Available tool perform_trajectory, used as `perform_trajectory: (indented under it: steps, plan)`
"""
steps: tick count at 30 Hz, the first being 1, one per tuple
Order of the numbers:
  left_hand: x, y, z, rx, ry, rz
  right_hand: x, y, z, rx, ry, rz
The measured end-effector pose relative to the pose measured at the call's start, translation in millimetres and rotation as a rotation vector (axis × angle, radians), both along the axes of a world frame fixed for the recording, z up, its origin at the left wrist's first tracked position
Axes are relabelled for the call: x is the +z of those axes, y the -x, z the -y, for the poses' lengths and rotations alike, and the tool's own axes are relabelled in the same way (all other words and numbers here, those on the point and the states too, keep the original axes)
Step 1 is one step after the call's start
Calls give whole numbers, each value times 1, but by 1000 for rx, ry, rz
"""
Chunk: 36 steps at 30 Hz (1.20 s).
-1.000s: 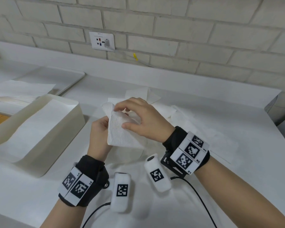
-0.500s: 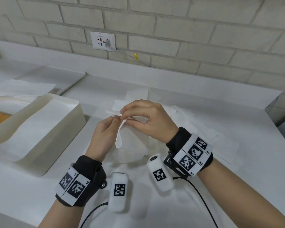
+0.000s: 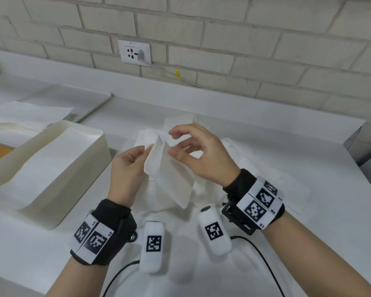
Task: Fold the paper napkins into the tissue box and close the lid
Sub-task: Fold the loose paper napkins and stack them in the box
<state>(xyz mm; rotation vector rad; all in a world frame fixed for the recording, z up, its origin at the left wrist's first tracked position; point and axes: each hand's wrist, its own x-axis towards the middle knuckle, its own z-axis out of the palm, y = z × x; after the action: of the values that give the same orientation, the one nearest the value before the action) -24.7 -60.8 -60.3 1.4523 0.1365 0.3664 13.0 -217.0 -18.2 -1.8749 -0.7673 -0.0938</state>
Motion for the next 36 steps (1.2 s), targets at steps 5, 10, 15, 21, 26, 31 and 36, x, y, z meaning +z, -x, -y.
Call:
perform_trajectory:
  steps: [5, 10, 15, 21, 26, 31, 36]
  plan:
    - [-1, -1, -4, 53, -99, 54, 1, 13, -4, 3, 97, -199]
    - [0, 0, -1, 21, -113, 89, 0, 12, -11, 23, 186, -175]
    - [-2, -1, -3, 37, -28, 130, -7, 9, -11, 59, 85, -313]
    - [-9, -5, -18, 81, -112, 90, -8, 10, -1, 129, 26, -362]
    - [-12, -10, -25, 208, -64, 18, -4, -6, 17, -161, -173, -253]
    - [-15, -9, -27, 165, -99, -43, 14, -20, 36, -398, -192, -63]
    - [-12, -16, -39, 120, -221, -107, 41, -19, 50, -196, 46, 83]
